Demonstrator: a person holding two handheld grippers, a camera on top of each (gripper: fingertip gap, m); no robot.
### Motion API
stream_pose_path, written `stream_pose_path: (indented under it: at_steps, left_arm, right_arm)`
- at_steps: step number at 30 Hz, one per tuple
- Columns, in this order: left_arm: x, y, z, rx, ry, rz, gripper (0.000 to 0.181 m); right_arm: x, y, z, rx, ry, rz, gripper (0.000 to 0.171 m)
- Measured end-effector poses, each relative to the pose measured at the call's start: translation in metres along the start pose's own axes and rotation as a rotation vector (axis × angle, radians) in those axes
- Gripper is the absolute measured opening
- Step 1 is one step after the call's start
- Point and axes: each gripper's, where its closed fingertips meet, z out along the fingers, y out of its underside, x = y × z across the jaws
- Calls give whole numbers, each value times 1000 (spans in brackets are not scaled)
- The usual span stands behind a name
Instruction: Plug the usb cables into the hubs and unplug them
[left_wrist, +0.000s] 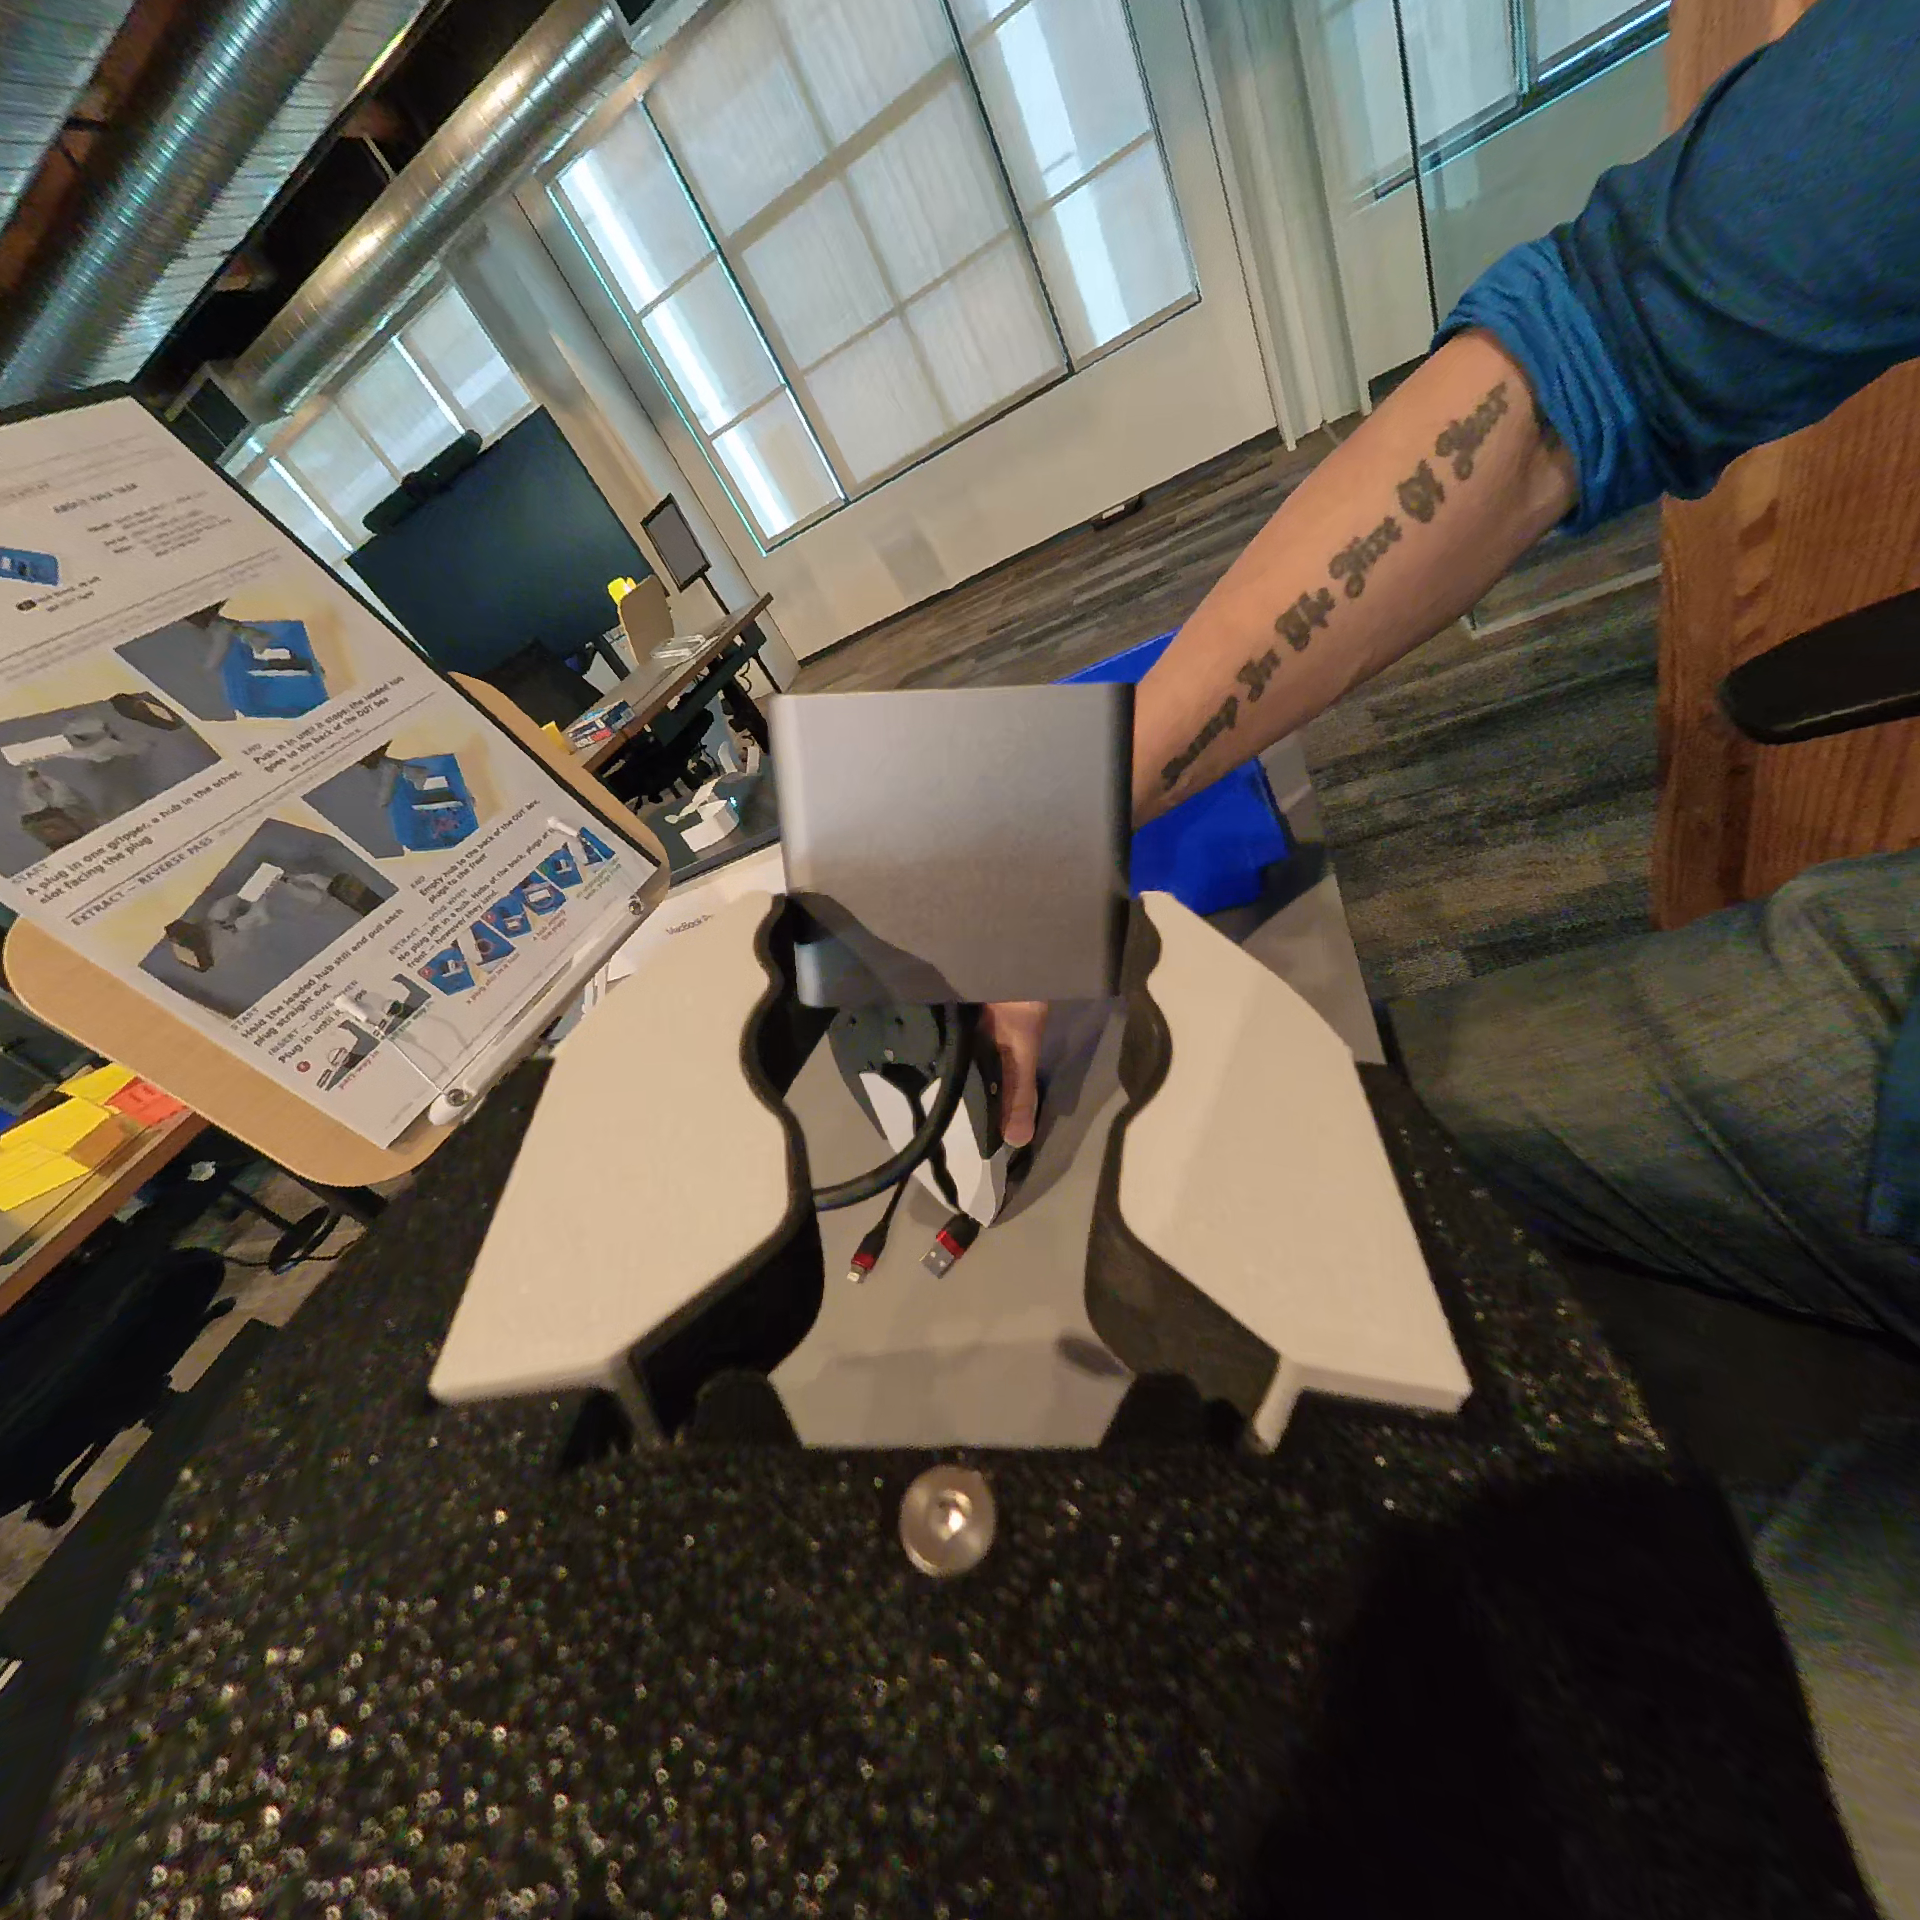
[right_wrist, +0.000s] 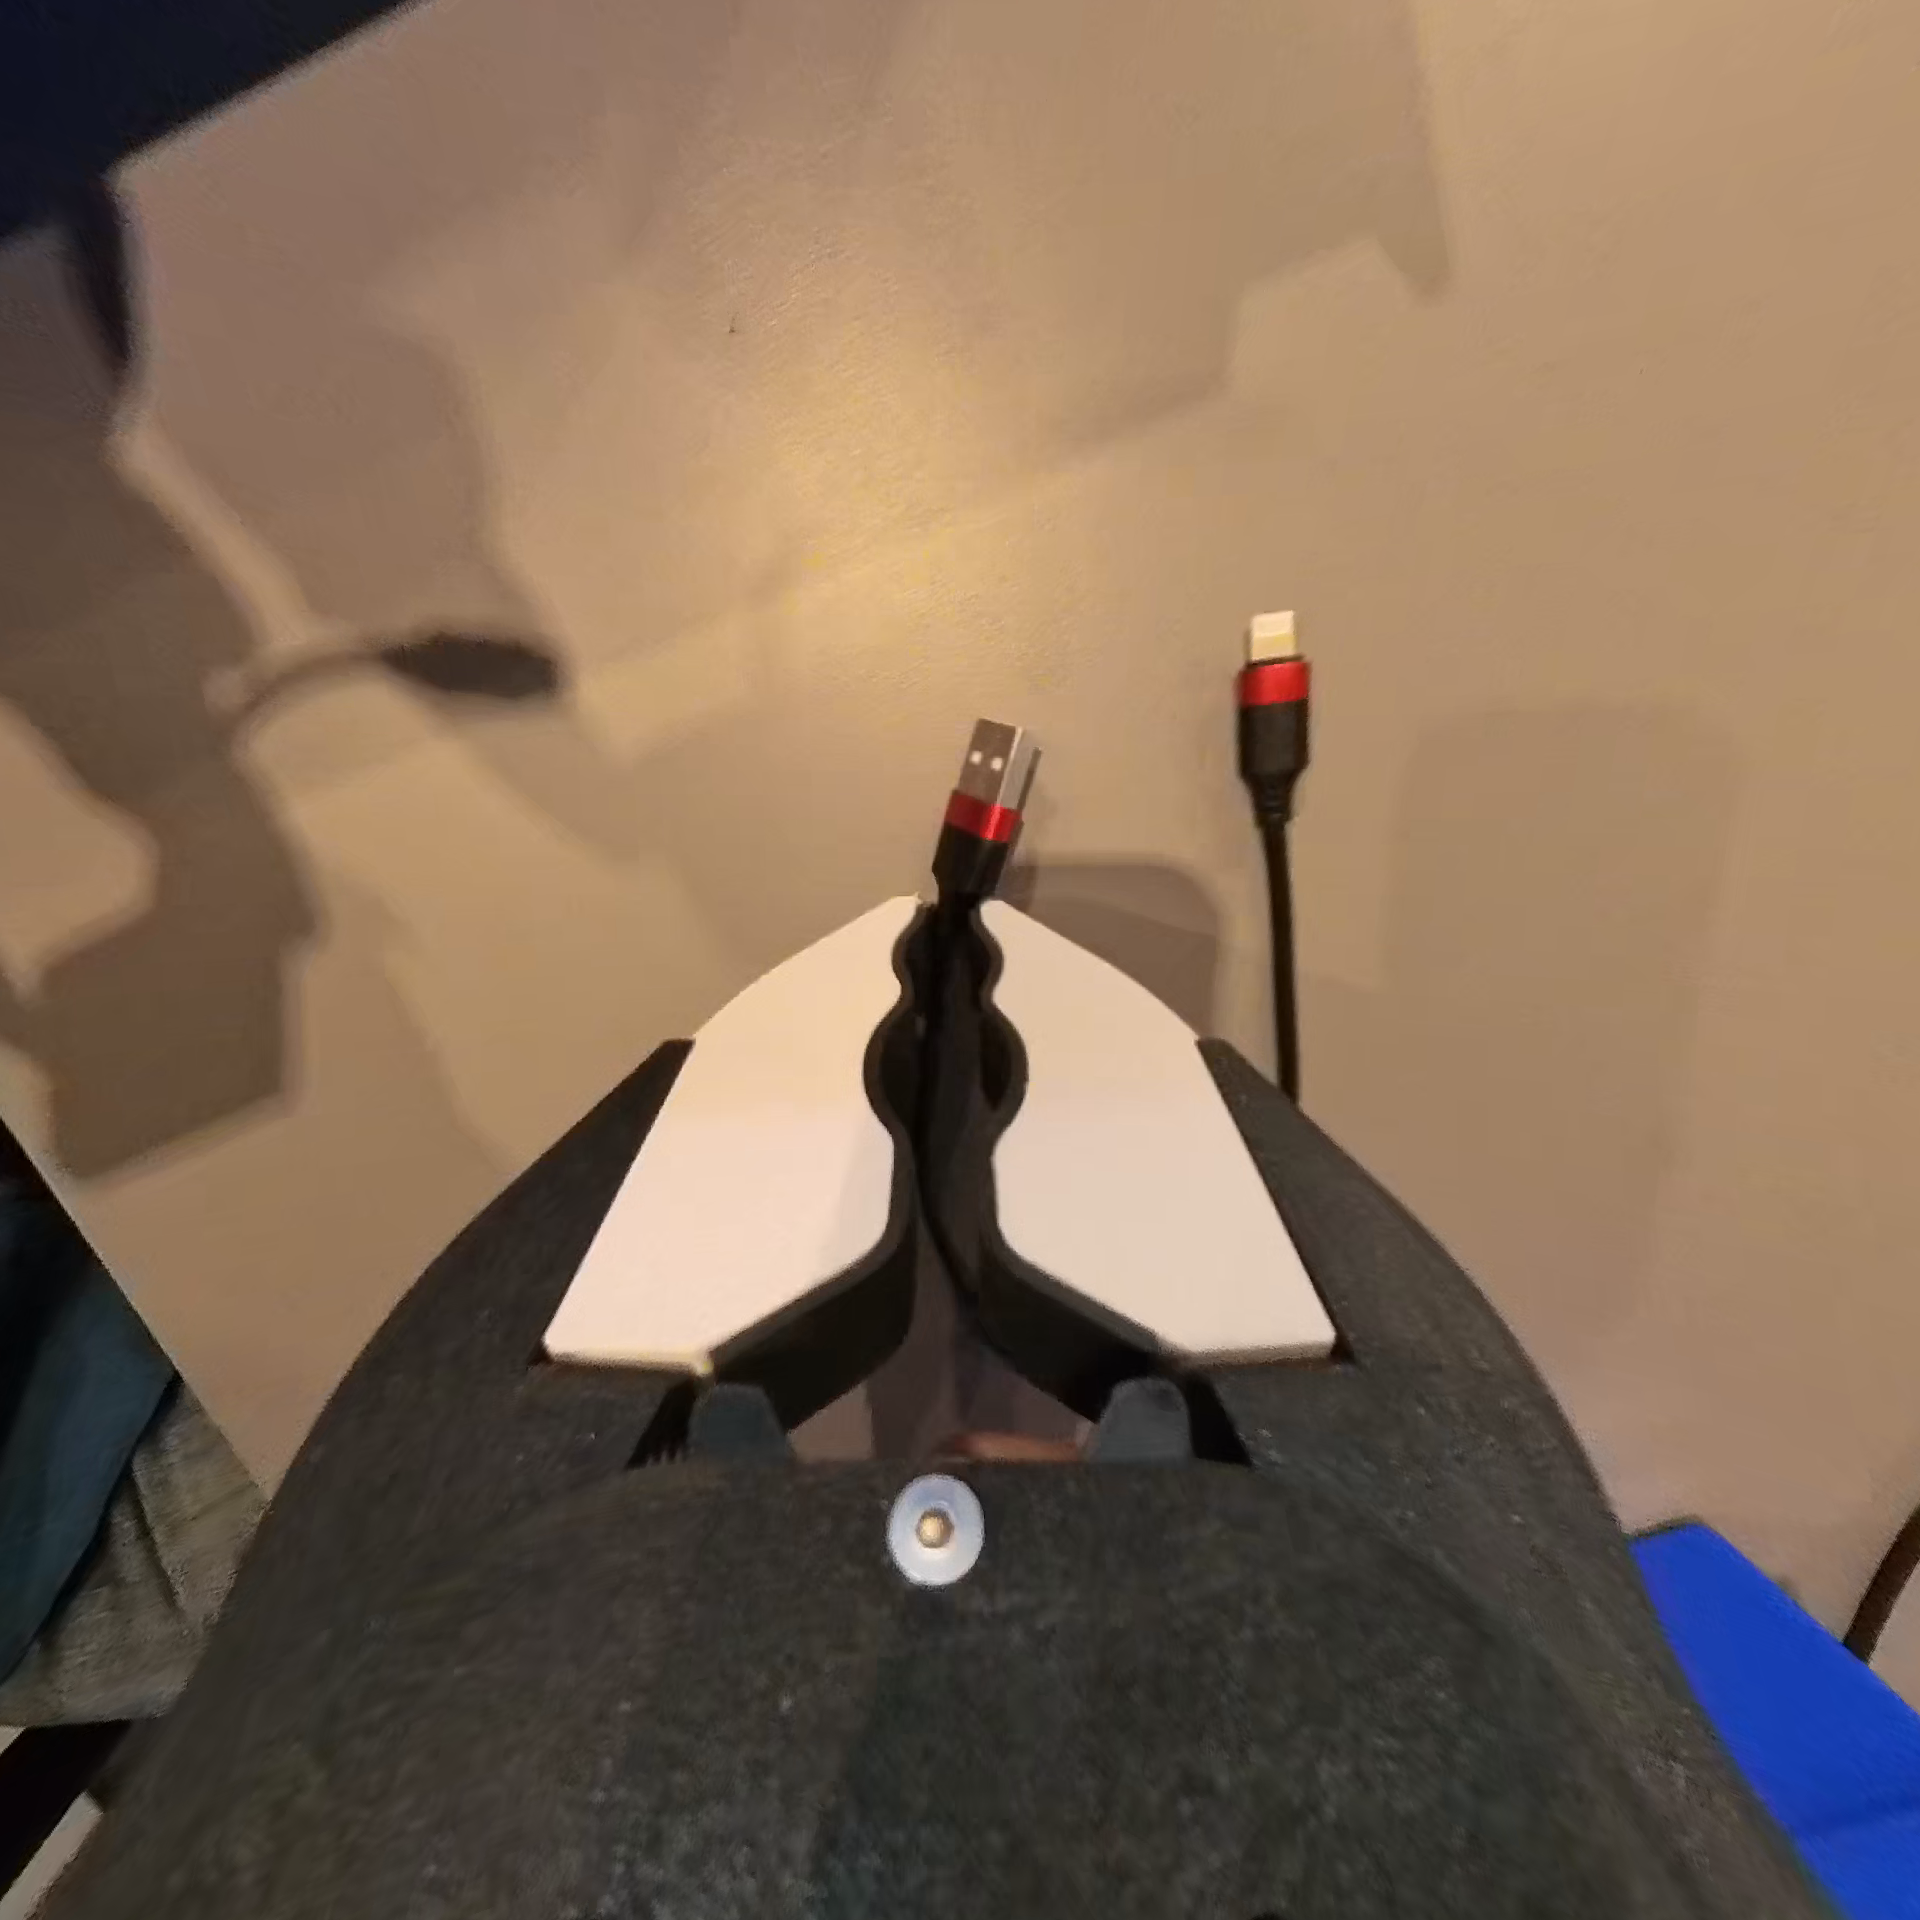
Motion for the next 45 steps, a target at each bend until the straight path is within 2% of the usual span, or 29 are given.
stream_pose_path:
  at_steps: [4, 9, 18, 25, 28, 33, 39, 45]
  left_arm:
    - [-1, 4, 1, -23, -12, 12, 60]
    - [-4, 12, 3, -69, -33, 24, 60]
    - [-21, 54, 8, -329, -111, 113, 60]
    - [-45, 83, 8, -640, -127, 276, 60]
    - [-51, 85, 13, -741, -108, 365, 60]
    - [-47, 88, 24, -824, -45, 443, 60]
    - [-43, 91, 34, -843, 3, 473, 61]
    - [-37, 90, 42, -850, 36, 489, 60]
  right_arm:
    - [0, 0, 0, 7, 18, 5, 4]
    - [-7, -2, -16, 62, -56, 41, 4]
    - [-33, -7, -118, 219, -210, 11, 4]
    - [-51, -3, -172, 180, -227, -71, 4]
    - [-58, -4, -181, 135, -240, -99, 4]
    - [-65, -8, -189, 69, -231, -148, 4]
    - [-74, -11, -187, -31, -225, -195, 4]
    - [-75, -20, -182, -57, -201, -218, 4]
